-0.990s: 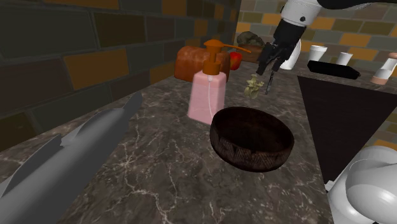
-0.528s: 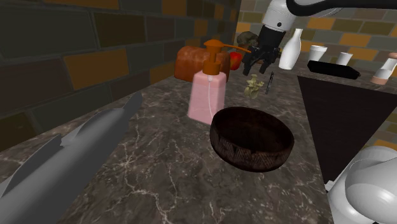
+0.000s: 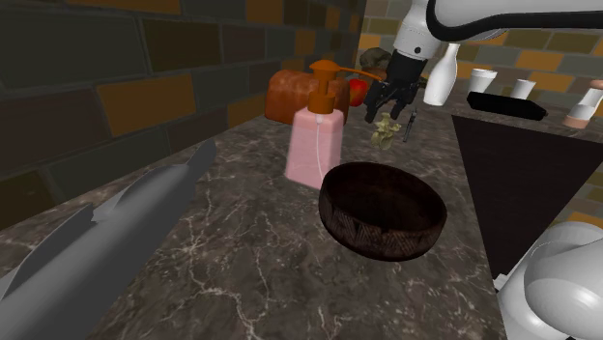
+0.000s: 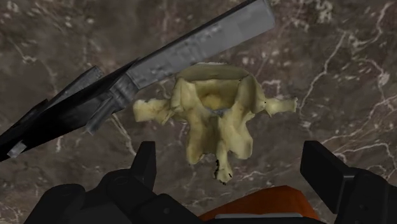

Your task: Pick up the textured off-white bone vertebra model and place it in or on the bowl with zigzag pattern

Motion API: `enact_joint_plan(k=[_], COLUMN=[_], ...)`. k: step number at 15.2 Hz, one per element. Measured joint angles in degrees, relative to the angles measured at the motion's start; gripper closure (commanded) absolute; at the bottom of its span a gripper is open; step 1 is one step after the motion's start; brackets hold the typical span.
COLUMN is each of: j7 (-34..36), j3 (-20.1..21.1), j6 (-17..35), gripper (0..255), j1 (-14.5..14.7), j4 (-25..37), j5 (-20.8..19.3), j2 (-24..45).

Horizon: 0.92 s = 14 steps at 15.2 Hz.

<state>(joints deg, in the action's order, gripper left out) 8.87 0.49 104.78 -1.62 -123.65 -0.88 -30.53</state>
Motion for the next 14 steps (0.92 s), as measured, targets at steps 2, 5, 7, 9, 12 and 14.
enact_joint_plan(k=[2, 5, 7, 9, 12, 14], j7=[0.00, 0.00, 0.01, 0.02, 0.02, 0.03], j3=[0.00, 0.00, 0.01, 0.03, 0.03, 0.04], j6=[0.04, 0.05, 0.06, 0.06, 0.03, -0.33], gripper=[0, 255, 255, 255, 255, 255], j1=[0.00, 0.00, 0.01, 0.02, 0.02, 0.01], j4=[-0.02, 0.00, 0.03, 0.03, 0.07, 0.46], j5=[0.00, -0.01, 0.02, 0.03, 0.03, 0.03], j2=[0.01, 0.00, 0.00, -0.01, 0.02, 0.08])
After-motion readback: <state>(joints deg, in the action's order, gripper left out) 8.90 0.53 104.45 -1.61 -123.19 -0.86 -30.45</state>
